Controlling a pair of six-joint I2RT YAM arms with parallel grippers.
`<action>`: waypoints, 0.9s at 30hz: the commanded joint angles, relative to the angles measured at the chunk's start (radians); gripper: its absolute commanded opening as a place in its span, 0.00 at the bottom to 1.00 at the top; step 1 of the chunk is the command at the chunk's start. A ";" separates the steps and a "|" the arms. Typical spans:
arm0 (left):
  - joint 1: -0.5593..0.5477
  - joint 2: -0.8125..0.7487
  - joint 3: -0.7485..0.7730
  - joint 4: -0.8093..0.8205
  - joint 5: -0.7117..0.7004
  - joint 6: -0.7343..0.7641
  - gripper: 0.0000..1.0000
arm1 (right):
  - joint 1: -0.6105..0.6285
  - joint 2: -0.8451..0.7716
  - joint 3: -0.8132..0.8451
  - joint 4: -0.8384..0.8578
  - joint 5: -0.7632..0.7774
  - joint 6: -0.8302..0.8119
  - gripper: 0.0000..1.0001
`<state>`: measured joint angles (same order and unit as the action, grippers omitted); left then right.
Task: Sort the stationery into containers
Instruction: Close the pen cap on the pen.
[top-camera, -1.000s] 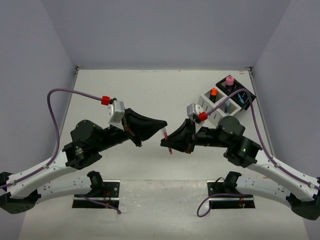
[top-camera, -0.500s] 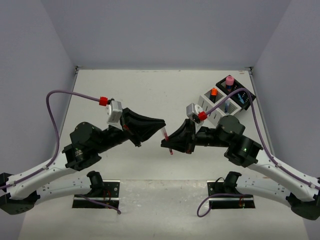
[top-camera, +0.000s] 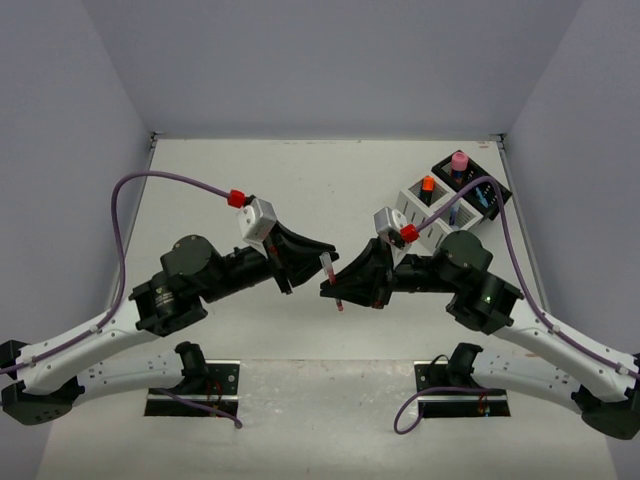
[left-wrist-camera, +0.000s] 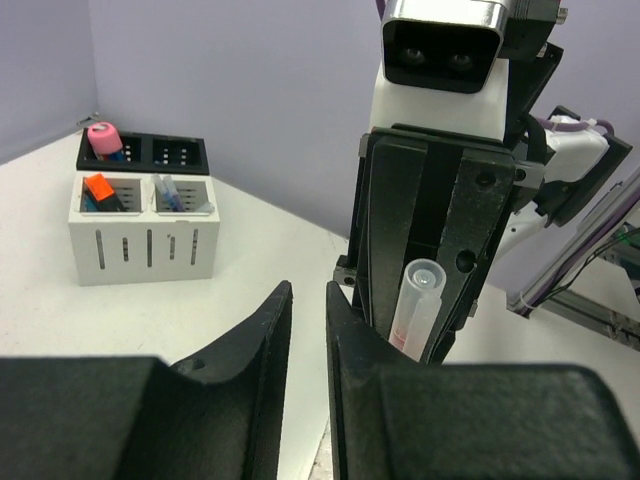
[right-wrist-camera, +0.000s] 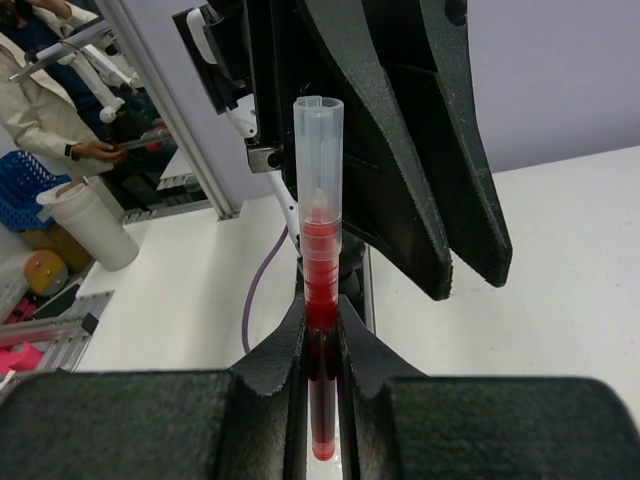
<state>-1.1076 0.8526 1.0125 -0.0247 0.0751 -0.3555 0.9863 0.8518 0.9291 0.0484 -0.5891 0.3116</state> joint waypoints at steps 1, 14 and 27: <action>-0.001 -0.016 0.000 0.006 0.031 0.000 0.25 | 0.003 -0.017 0.008 0.045 0.032 0.003 0.00; -0.001 -0.087 0.020 0.048 -0.170 -0.054 0.39 | 0.006 -0.016 -0.117 0.112 -0.049 0.024 0.00; -0.001 -0.054 -0.017 0.140 0.081 -0.051 0.35 | 0.007 -0.007 -0.085 0.131 -0.009 0.036 0.00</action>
<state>-1.1076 0.7760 1.0139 0.0607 0.0544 -0.4066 0.9882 0.8664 0.8093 0.1261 -0.6158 0.3358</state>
